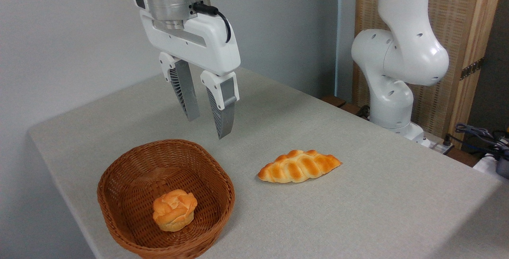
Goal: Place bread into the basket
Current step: 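Move the open gripper over the braided golden bread roll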
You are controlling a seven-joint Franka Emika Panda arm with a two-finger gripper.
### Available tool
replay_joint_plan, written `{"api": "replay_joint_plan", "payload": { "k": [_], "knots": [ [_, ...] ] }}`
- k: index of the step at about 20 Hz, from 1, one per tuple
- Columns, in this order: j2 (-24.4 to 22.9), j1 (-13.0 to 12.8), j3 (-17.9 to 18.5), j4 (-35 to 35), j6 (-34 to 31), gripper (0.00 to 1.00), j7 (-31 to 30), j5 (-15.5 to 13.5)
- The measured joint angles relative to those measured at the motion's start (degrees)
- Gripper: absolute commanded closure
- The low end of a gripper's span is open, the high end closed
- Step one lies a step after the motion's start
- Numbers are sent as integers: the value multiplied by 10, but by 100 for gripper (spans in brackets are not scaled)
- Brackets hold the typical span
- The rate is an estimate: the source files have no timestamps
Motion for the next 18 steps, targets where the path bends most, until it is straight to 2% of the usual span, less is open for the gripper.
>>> {"api": "replay_joint_plan", "payload": {
  "k": [14, 18],
  "knots": [
    [-13, 0, 1, -14, -1, 0, 0, 0],
    [-41, 0, 1, -56, -1, 0, 7, 0]
  ]
}}
